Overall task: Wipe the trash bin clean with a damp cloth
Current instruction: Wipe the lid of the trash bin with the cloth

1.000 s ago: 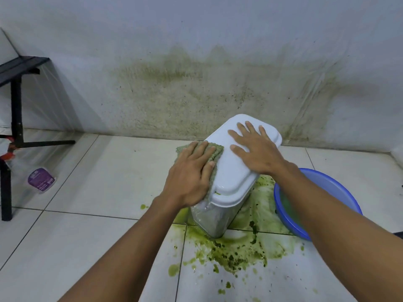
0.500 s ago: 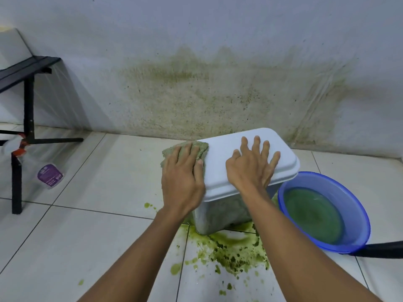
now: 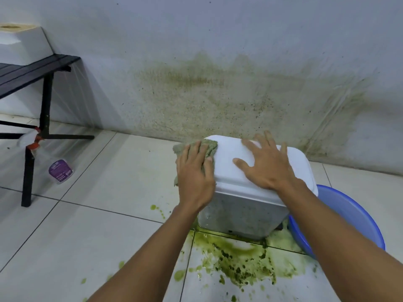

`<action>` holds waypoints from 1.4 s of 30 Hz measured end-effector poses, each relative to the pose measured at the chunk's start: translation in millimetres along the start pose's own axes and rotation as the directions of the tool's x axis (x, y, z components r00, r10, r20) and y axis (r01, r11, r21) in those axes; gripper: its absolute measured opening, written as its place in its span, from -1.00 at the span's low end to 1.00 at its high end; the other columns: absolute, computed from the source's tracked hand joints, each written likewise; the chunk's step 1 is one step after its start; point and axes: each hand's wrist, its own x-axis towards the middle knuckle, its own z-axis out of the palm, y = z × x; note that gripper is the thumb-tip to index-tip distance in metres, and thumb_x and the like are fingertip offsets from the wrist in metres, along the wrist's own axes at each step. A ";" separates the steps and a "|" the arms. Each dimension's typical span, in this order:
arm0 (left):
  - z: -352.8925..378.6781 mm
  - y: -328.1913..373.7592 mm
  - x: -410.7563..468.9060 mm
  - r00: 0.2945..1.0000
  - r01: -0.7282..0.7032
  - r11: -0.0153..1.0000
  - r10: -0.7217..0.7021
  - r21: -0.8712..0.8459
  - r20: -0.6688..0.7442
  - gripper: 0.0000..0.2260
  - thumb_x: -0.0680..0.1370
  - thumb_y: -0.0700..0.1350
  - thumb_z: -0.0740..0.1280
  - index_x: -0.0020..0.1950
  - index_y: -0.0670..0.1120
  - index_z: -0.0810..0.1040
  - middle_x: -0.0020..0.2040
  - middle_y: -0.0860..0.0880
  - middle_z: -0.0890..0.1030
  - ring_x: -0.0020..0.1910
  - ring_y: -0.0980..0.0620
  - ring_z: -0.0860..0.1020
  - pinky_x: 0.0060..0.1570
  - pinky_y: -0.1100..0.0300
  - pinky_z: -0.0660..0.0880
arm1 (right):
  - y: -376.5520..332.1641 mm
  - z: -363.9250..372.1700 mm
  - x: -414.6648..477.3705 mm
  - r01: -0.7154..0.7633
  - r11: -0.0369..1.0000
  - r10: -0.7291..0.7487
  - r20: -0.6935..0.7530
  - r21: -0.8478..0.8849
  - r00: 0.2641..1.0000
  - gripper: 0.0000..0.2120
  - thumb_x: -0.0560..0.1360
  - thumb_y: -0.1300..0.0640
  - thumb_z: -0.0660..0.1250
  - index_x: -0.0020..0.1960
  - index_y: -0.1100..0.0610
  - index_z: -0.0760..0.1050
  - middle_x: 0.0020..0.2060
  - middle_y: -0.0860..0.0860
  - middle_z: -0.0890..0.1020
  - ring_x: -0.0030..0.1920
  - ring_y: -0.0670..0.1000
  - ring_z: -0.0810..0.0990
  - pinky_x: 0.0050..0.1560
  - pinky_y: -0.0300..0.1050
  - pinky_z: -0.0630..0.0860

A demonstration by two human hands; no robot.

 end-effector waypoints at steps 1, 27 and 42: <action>4.2 1.9 -13.6 0.998 0.043 0.997 -0.046 -0.065 -0.050 -0.53 0.67 0.05 0.08 0.58 0.02 0.36 0.62 0.11 0.24 0.63 0.12 0.03 0.61 0.02 0.00 | 4.7 4.9 6.0 0.046 0.999 -0.047 0.075 0.015 0.996 -0.33 0.57 -0.40 -0.03 0.61 -0.18 0.04 0.64 0.01 0.03 0.63 0.03 -0.16 0.55 0.33 -0.20; 61.4 22.1 -0.1 0.884 0.316 0.895 -0.398 -0.315 -0.245 -0.53 0.70 0.12 0.06 0.62 0.13 0.23 0.61 0.12 0.22 0.41 0.19 0.13 0.40 0.16 0.18 | 12.2 11.9 30.6 -0.080 0.997 0.081 0.052 -0.013 0.995 -0.25 0.53 -0.46 -0.16 0.61 -0.12 -0.04 0.60 0.06 0.11 0.61 0.09 -0.02 0.49 0.45 -0.06; 60.4 10.5 -6.2 0.894 0.281 0.918 -0.356 -0.279 -0.272 -0.54 0.65 0.16 0.10 0.55 0.15 0.37 0.43 0.08 0.37 0.34 0.05 0.23 0.32 -0.11 0.41 | 9.3 16.4 29.5 -0.082 0.996 0.081 0.061 0.017 0.995 -0.27 0.56 -0.42 -0.15 0.63 -0.12 -0.11 0.64 -0.02 0.00 0.63 -0.01 -0.19 0.51 0.42 -0.20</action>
